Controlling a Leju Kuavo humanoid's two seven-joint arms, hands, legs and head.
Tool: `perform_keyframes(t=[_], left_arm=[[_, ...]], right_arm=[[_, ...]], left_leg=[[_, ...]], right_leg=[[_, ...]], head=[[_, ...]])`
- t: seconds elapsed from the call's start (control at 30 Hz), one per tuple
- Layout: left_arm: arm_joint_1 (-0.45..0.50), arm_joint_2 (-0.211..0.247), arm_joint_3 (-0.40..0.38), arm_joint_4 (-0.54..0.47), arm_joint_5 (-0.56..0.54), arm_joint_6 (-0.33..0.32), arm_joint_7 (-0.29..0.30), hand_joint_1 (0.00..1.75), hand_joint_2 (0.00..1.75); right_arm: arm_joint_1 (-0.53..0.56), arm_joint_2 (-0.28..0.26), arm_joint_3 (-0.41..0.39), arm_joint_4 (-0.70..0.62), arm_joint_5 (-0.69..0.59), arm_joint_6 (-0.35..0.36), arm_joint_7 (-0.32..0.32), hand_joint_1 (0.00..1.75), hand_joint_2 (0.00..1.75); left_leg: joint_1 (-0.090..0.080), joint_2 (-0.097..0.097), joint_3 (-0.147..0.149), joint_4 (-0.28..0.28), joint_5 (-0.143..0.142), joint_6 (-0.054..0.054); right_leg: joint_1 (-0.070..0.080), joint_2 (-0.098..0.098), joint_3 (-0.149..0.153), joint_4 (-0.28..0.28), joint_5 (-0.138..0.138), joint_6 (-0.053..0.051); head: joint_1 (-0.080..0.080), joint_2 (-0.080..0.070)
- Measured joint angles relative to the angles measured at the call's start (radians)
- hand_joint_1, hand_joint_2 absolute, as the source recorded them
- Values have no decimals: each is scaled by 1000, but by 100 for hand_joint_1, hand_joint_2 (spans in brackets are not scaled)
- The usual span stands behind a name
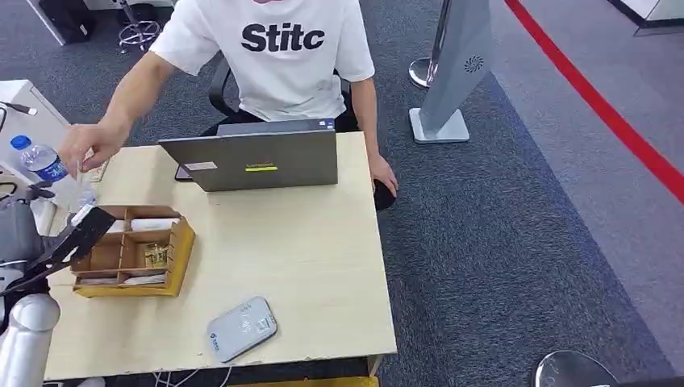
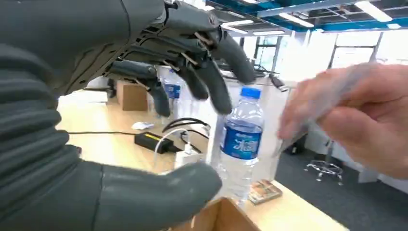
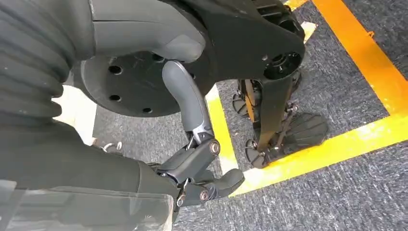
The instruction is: Pass the card to the sensor for recognition and then transmit it.
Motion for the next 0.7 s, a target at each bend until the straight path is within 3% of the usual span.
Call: perform_keyframes(t=[0.43,0.57,0.63,0.7], left_arm=[[25,-33,0,-99,23,-10,-15,0,175],[83,-51,-35,-216,-75,-10,-6,0,175],[118,-58,-74,-299,-153,-54,18,0,175],[143,-46,-140,-380,-218,-156,25,0,175]], right_arm=[[0,0,2,0,-2,0,-3,0,175],[3,0,3,0,-1,11,-25,0,175],[7,0,4,2,-2,24,-36,0,175],[11,0,4,3,-14,35,-45,0,175]], left_leg=[[0,0,0,0,1,0],[0,0,0,0,0,0],[0,0,0,0,0,0],[0,-1,-1,0,0,0]], right_leg=[[0,0,1,0,1,0],[0,0,0,0,0,0],[0,0,0,-1,0,0],[0,-1,0,-1,0,0]], head=[[0,0],[0,0],[0,0],[0,0]])
